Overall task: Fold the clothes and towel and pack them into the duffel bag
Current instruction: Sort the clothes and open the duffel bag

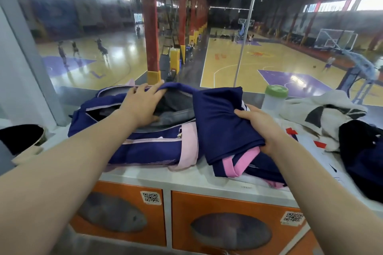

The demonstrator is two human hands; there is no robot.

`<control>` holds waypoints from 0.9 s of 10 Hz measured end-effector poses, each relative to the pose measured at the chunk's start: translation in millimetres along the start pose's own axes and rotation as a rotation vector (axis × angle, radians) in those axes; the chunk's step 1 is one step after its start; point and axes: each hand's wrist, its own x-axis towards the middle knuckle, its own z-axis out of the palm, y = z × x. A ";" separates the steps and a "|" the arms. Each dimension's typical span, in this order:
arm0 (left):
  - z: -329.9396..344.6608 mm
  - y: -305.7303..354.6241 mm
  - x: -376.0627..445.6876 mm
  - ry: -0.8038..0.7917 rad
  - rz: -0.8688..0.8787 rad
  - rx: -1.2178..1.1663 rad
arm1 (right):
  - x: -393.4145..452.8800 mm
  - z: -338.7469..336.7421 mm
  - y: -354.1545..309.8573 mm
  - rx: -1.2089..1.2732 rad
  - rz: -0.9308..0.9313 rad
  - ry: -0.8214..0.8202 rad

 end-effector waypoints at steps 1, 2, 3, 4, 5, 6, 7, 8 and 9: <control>-19.3 3.2 3.4 0.094 0.007 0.061 | -7.2 -5.9 -9.8 0.006 0.007 -0.028; -34.5 2.8 8.3 0.156 0.027 0.167 | -15.4 -2.6 -19.6 0.016 0.022 -0.106; -43.7 -0.8 12.5 0.145 0.079 0.219 | -18.8 14.7 -23.0 -0.003 0.033 -0.164; -35.2 -3.7 6.0 0.069 0.182 0.161 | -18.1 37.9 -16.7 -0.091 0.022 -0.137; -12.9 -4.7 -8.6 -0.027 0.242 0.169 | -17.7 50.2 -2.2 -0.181 0.024 -0.103; 3.9 -11.3 -14.2 -0.012 0.262 0.185 | -15.8 51.1 9.7 -0.210 0.048 -0.074; 0.0 -13.8 -13.0 0.017 0.344 0.179 | -10.0 42.3 16.4 -0.291 0.051 -0.036; -17.5 -20.7 -3.2 0.036 0.503 0.299 | -7.6 33.8 19.7 -0.392 0.131 -0.061; -39.3 -26.9 1.3 0.136 0.527 0.230 | -10.0 36.5 12.3 -0.518 0.154 -0.077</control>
